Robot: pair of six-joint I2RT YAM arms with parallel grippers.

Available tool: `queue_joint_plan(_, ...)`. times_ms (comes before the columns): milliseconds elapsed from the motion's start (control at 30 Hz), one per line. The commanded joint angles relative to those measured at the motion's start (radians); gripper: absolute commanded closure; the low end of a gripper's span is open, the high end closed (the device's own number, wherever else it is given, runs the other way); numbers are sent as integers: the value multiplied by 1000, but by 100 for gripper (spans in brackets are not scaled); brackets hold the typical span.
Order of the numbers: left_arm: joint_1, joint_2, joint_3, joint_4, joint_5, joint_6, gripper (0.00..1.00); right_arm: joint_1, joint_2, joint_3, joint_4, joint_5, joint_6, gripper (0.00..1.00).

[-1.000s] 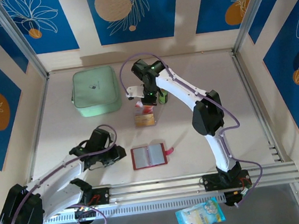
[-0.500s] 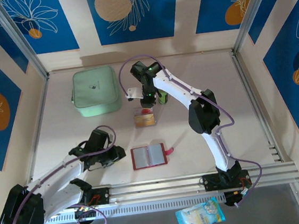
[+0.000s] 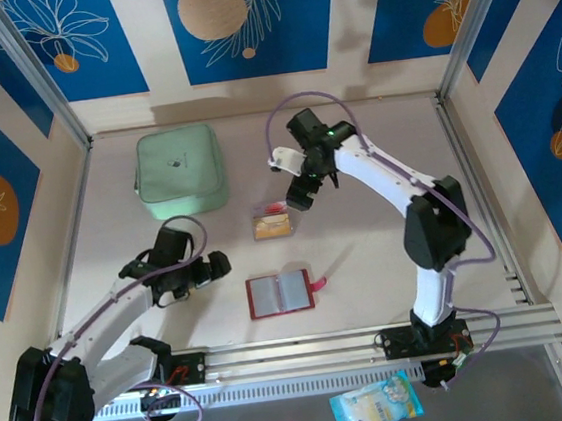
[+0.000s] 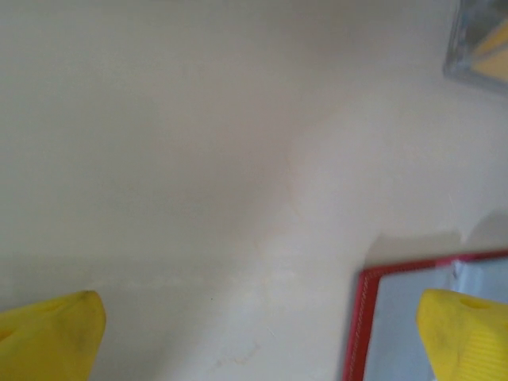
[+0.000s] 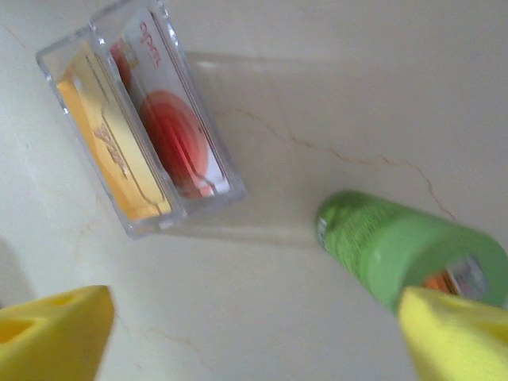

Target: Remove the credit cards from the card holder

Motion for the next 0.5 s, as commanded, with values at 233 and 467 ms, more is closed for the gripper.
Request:
queue_joint_plan(233,139,54,114,4,-306,284,0,-194,-298,-534,433,-9,348,1)
queue_joint_plan(467,155,3,81,239,-519,401,0,-390,-424,-871,804,-66,526,1)
